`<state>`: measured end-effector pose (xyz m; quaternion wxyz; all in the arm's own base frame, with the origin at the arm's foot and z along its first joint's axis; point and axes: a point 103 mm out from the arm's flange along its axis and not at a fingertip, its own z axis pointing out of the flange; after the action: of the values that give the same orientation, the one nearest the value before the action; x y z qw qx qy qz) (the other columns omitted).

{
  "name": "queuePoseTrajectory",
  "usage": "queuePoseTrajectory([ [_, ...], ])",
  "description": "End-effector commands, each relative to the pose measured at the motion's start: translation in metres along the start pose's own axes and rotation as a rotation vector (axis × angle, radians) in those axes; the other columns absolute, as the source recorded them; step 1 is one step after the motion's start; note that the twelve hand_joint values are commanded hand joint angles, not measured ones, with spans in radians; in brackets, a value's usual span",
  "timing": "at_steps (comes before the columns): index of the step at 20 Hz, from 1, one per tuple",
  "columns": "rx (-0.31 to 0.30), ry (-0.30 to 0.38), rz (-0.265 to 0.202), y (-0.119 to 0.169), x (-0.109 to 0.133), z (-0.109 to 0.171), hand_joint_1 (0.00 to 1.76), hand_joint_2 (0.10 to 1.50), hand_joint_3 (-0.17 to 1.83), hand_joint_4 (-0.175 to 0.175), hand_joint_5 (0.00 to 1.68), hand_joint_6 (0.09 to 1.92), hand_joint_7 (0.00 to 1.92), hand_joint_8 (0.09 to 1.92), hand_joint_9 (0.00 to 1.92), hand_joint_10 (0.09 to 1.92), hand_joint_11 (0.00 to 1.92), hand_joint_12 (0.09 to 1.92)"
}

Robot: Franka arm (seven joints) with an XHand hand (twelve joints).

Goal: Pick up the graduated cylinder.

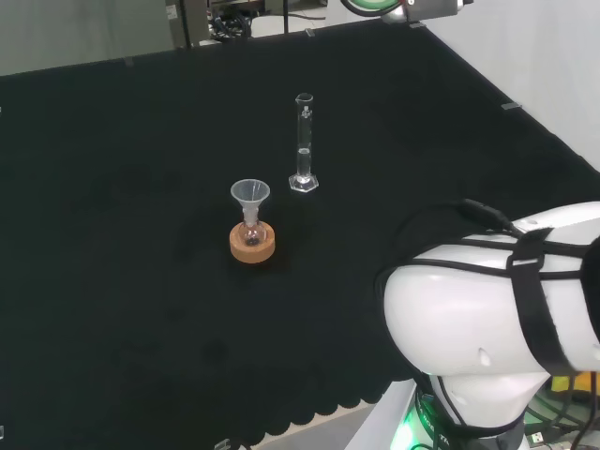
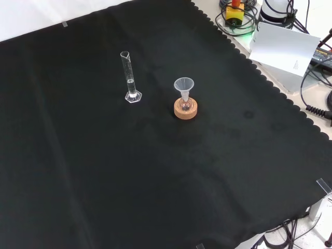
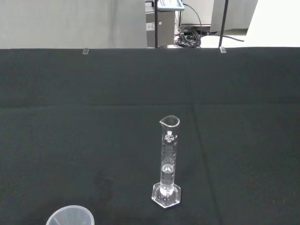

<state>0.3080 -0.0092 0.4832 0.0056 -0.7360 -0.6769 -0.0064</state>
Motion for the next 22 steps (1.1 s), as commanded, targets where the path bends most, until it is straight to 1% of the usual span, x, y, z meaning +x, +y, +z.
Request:
queuePoseTrajectory([
  [1,0.017,-0.012,0.02,0.002,0.006,0.006,0.07,1.38,0.06,-0.031,0.27,0.09,0.0,0.44,0.4,0.09,0.0,1.37],
  [7,0.034,0.008,0.052,0.006,-0.011,0.022,0.07,1.38,0.06,-0.033,0.28,0.09,0.0,0.44,0.4,0.09,0.0,1.37],
  [12,0.002,0.051,0.075,0.011,-0.032,0.04,0.09,1.37,0.06,-0.036,0.29,0.09,0.01,0.45,0.42,0.09,0.0,1.38],
  [14,0.005,0.063,0.077,0.017,-0.04,0.05,0.11,1.37,0.05,-0.039,0.3,0.09,0.03,0.47,0.44,0.09,0.01,1.39],
  [17,0.006,0.068,0.078,0.031,-0.056,0.069,0.13,1.36,0.05,-0.041,0.31,0.09,0.04,0.48,0.46,0.09,0.02,1.4],
  [20,0.015,0.083,0.081,0.055,-0.07,0.089,0.16,1.35,0.05,-0.043,0.32,0.09,0.04,0.51,0.45,0.11,0.03,1.4],
  [22,0.027,0.095,0.08,0.073,-0.078,0.103,0.17,1.34,0.05,-0.044,0.33,0.09,0.04,0.54,0.38,0.29,0.03,1.4],
])
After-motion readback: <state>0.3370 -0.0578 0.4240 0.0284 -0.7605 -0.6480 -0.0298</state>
